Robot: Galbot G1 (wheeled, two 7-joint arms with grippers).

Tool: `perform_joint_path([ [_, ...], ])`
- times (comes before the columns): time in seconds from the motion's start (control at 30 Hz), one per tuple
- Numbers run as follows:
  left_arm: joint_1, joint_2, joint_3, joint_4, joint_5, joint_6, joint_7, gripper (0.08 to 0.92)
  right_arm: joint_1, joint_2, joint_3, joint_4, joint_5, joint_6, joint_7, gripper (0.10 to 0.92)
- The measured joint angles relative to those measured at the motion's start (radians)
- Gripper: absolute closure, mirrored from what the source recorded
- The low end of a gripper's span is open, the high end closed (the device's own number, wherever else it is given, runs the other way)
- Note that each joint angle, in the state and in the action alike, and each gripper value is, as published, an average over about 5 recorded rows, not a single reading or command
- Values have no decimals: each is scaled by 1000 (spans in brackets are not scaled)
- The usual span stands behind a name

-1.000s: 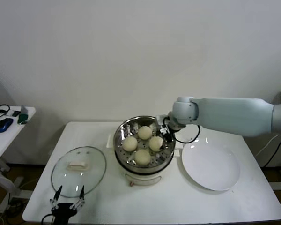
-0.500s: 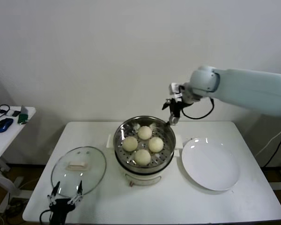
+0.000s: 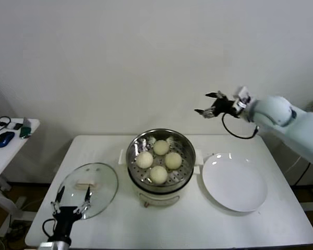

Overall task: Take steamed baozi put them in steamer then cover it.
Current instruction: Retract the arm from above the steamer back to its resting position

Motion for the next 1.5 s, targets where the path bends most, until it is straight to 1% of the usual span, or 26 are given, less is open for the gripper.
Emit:
perform_joint_path([
  [0.1, -21, 8, 4, 9, 5, -30, 14, 177, -201, -20, 203, 41, -27, 31, 50, 203],
  [0.23, -41, 19, 8, 21, 12, -63, 23, 177, -467, 2, 469, 81, -72, 82, 83, 203],
  [0.5, -62, 43, 5, 40, 53, -131, 43, 177, -1001, 156, 958, 122, -179, 238, 87, 203],
  [0.7, -72, 68, -9, 54, 115, -184, 46, 177, -1353, 294, 1157, 129, -252, 379, 69, 203],
  [0.9, -62, 105, -27, 51, 248, -223, 47, 177, -1589, 416, 1255, 140, -309, 511, 62, 203],
  [1.0, -57, 123, -37, 53, 351, -234, 9, 177, -1661, 466, 1286, 141, -334, 560, 66, 203],
  [1.13, -54, 140, -43, 79, 557, -228, -95, 177, -1713, 522, 1317, 135, -370, 605, 84, 203],
  [1.3, -54, 148, -42, 134, 834, -160, -230, 177, -1751, 578, 1343, 130, -408, 635, 117, 203],
  [1.5, -84, 145, -36, 214, 1082, -73, -335, 177, -1780, 627, 1365, 134, -436, 650, 151, 203],
])
